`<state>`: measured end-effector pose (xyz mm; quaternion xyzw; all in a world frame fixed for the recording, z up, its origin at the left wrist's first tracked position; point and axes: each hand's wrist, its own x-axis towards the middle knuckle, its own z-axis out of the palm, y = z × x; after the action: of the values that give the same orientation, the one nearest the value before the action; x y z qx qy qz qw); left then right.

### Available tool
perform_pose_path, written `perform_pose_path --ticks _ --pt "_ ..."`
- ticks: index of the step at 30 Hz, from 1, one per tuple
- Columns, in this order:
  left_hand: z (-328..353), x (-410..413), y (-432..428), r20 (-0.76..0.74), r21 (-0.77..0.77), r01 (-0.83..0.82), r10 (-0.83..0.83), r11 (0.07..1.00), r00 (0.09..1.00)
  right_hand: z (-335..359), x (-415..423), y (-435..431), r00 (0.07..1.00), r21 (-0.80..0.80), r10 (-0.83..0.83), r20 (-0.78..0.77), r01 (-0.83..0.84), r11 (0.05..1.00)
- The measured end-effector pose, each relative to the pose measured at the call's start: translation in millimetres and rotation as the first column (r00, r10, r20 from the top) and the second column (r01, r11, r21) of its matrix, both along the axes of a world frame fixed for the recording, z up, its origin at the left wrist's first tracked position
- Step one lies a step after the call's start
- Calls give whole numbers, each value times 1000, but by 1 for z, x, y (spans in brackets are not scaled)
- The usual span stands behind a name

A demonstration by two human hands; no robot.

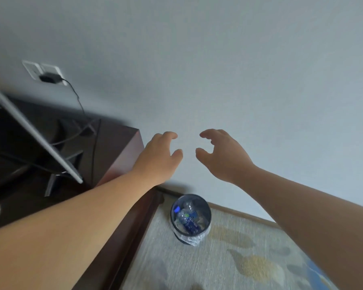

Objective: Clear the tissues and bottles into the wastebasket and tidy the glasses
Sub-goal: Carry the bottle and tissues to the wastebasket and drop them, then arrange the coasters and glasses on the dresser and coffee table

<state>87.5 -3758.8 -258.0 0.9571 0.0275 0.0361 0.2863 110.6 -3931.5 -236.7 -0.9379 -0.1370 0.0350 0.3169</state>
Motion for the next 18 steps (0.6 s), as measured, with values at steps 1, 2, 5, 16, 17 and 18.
perform_pose_path --ticks 1,2,5,16,17,18 --pt "11 -12 2 20 6 0 0 1000 1000 11 -12 2 1000 4 0 20 -1 1000" --pt "22 -26 5 40 13 -2 1 1000 999 21 -25 4 999 4 2 41 -2 1000" --pt "51 -71 17 103 15 -28 26 1000 994 50 -66 14 995 7 23 95 -24 1000" --pt "153 -218 62 253 14 -185 176 983 951 148 -180 72 952 48 201 232 -218 975" --pt "159 -228 66 264 12 -203 193 979 945 154 -185 78 945 51 224 238 -243 969" --pt "166 -238 70 275 17 -228 215 974 937 158 -190 83 937 51 250 243 -269 962"
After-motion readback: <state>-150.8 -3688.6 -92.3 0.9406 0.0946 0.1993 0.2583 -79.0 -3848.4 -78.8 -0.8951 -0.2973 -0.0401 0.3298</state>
